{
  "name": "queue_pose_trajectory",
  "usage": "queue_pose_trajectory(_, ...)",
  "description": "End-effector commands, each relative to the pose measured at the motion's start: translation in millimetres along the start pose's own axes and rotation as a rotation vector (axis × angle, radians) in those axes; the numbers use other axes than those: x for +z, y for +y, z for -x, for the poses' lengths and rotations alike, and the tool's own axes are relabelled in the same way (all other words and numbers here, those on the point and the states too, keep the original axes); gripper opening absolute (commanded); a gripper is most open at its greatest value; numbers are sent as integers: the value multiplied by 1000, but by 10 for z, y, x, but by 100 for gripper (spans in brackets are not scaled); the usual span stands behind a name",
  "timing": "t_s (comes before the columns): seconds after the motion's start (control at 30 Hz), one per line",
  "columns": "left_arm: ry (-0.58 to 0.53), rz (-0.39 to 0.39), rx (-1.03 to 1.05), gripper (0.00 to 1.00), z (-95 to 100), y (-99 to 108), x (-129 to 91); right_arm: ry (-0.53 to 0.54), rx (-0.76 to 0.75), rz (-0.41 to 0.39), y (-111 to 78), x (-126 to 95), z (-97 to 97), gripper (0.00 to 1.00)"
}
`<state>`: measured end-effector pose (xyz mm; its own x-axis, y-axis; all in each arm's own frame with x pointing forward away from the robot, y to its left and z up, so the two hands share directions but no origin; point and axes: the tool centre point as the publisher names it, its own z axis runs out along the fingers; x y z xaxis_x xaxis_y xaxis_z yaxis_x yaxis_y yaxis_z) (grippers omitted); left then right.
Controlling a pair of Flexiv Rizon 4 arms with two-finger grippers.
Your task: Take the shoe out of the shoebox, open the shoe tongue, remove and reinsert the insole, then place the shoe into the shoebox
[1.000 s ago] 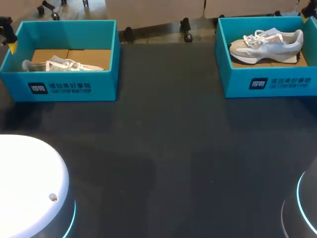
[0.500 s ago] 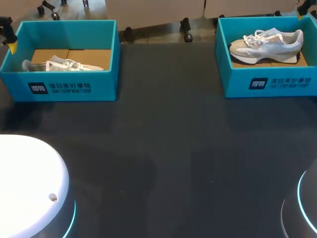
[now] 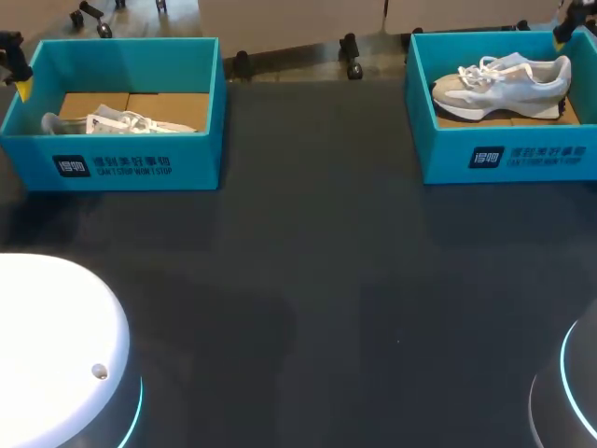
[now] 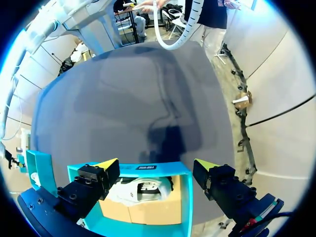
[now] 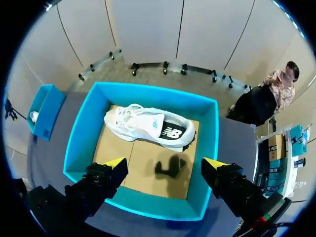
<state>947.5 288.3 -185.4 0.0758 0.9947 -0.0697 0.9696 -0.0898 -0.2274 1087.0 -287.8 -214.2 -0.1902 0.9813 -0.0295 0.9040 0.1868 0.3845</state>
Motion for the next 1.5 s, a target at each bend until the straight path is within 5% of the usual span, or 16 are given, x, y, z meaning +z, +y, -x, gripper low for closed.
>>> queue_pose_trajectory(0.03, 2, 1, 0, 100, 1, -3, -4, -5, 2, 6, -38, -23, -15, 100)
queue_pose_trajectory(0.57, 2, 1, 0, 100, 1, -3, -4, -5, 2, 6, -38, -23, -15, 100)
queue_pose_trajectory(0.73, 2, 1, 0, 100, 1, -3, -4, -74, 100, -94, -67, -14, 81, 100)
queue_pose_trajectory(1.03, 2, 1, 0, 100, 1, -3, -4, -57, 236, -136, -96, 93, 314, 100)
queue_pose_trajectory(1.5, 2, 1, 0, 100, 1, -3, -4, -19, 254, -237, 209, 356, 401, 100)
